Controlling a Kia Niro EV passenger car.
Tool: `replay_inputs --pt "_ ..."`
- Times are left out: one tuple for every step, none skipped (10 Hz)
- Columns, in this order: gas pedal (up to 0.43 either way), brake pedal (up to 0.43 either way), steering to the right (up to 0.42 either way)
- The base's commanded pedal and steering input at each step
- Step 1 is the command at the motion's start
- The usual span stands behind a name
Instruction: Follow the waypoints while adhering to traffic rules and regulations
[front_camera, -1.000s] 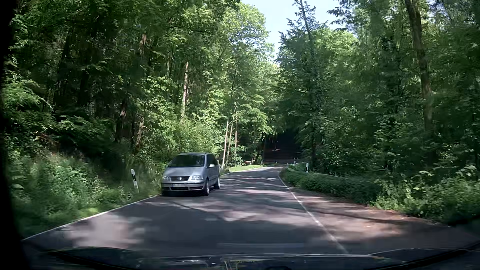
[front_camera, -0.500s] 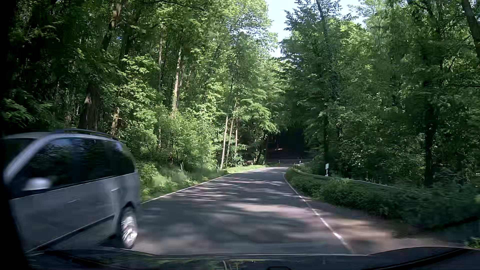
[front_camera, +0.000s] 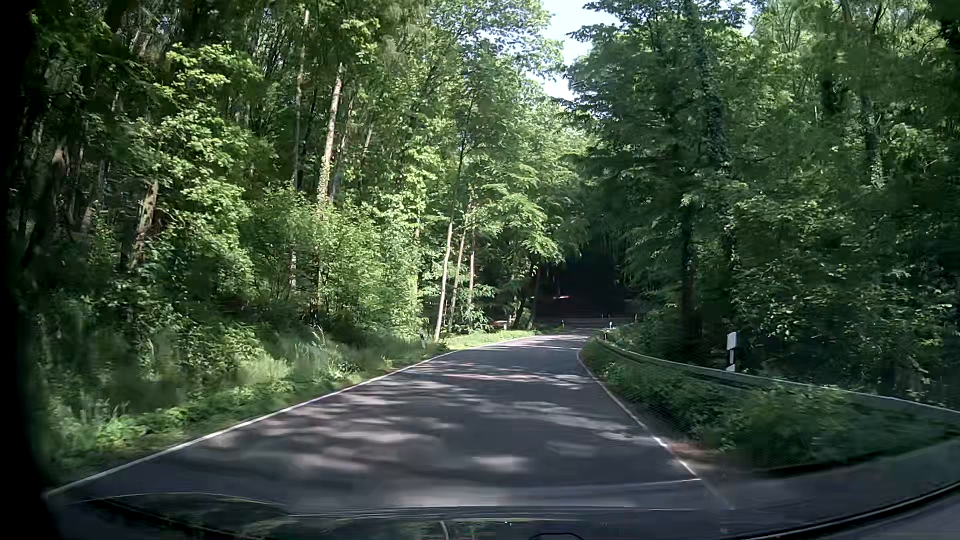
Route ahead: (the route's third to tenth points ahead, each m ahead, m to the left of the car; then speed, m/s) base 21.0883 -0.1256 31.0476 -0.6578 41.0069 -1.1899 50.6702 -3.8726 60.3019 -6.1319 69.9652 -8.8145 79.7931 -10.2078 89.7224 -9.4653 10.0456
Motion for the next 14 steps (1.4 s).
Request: replay_inputs --pt "0.319 0.0 0.002" --pt "0.319 0.0 0.002" --pt "0.319 0.0 0.003" --pt "0.319 0.0 0.005" --pt "0.319 0.0 0.008" --pt "0.319 0.0 0.01" --pt "0.319 0.0 0.013" --pt "0.319 0.0 0.016" --pt "0.319 0.0 0.018" --pt "0.319 0.0 0.018" --pt "0.319 0.0 0.019" --pt "0.319 0.0 0.023" --pt "0.319 0.0 0.027" --pt "0.319 0.0 0.029"
